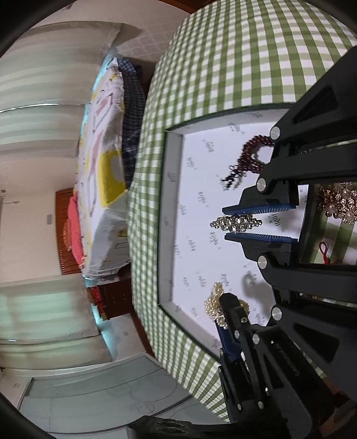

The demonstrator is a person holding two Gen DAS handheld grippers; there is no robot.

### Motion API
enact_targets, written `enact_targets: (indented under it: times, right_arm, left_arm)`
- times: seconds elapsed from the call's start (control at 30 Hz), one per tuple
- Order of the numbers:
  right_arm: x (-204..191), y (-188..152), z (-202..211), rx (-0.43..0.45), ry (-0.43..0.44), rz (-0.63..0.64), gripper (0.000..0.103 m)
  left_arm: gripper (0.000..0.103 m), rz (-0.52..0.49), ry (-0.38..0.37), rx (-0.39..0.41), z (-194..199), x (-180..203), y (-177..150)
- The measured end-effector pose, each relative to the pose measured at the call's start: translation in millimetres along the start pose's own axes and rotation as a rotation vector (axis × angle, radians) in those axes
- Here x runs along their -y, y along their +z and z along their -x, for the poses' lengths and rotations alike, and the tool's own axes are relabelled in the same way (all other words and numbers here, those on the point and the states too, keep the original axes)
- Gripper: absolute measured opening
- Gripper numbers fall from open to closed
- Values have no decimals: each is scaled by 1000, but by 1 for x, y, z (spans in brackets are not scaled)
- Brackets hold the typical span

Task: Organize jewelry
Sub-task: 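Carry the pearl cluster with the left tool while the right tool carries the rhinestone brooch into the tray, then open both tools to drop the pearl cluster and rhinestone brooch in the tray, then withdraw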

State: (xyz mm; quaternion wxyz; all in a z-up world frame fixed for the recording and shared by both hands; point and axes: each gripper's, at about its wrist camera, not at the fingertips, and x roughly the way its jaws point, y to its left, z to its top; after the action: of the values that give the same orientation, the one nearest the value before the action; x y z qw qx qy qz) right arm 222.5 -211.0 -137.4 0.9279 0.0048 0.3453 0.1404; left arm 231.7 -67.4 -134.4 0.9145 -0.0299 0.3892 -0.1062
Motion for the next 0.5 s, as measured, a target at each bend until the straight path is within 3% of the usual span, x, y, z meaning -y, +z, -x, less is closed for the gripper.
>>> enact_targets:
  times: [0.5]
  right_arm:
    - [11,-9,-29,-100,-7,-31,14]
  left_arm:
    - [19,18,-3,-92,-33,-8,-10]
